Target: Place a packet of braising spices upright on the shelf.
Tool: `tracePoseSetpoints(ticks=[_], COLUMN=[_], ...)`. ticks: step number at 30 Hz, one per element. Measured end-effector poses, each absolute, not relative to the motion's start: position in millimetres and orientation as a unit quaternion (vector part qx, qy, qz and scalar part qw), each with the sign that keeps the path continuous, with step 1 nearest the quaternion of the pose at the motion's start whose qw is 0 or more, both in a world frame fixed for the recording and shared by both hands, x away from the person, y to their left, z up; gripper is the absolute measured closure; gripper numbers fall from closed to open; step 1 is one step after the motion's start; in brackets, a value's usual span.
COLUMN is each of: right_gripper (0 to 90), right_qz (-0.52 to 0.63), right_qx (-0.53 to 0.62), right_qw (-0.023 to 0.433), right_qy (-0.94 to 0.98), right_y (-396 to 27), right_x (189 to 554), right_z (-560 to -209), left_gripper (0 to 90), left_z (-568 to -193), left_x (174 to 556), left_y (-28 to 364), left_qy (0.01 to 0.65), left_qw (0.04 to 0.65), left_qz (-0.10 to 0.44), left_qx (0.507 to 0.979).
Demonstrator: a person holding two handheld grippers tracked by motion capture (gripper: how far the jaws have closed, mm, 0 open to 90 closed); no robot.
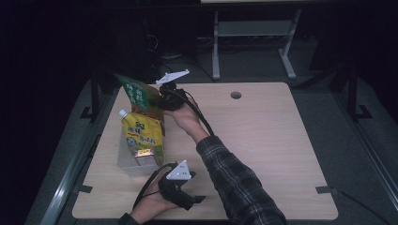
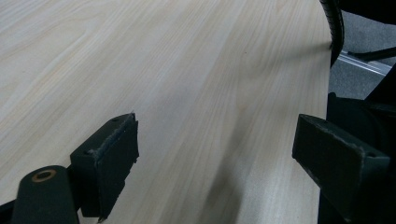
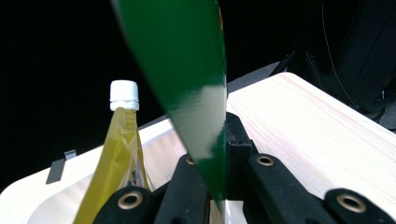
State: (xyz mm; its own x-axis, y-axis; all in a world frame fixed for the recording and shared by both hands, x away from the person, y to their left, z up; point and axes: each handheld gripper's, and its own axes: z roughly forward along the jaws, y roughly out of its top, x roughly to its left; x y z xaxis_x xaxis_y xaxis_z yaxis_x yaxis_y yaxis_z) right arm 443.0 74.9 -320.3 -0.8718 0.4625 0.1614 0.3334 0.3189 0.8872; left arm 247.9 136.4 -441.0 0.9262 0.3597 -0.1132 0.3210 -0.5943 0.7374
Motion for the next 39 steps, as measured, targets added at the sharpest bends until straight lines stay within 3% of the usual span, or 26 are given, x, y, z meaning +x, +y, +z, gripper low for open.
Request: tracePoseSetpoints(ticks=[22,32,39], right_gripper=[87.5,50.0,43.7], right_qz=[0.493,0.486,0.493], right_qx=[0.238,0.257,0.248], right_qw=[0.062,0.076,0.064], right_qy=[0.835,0.832,0.831], right_y=[93,78,45], right_x=[442,436,426], right_z=[-354,-346,-340], left_gripper=[13.9,13.9,13.9], left_z=[-441,-442,-442], left_x=[249,250,252], left_y=[138,139,141], left_qy=[0.188,0.192,0.199], left_qw=[0.408,0.408,0.408], left_qz=[0.027,0.025,0.024], left_qx=[0.893,0.892,0.891])
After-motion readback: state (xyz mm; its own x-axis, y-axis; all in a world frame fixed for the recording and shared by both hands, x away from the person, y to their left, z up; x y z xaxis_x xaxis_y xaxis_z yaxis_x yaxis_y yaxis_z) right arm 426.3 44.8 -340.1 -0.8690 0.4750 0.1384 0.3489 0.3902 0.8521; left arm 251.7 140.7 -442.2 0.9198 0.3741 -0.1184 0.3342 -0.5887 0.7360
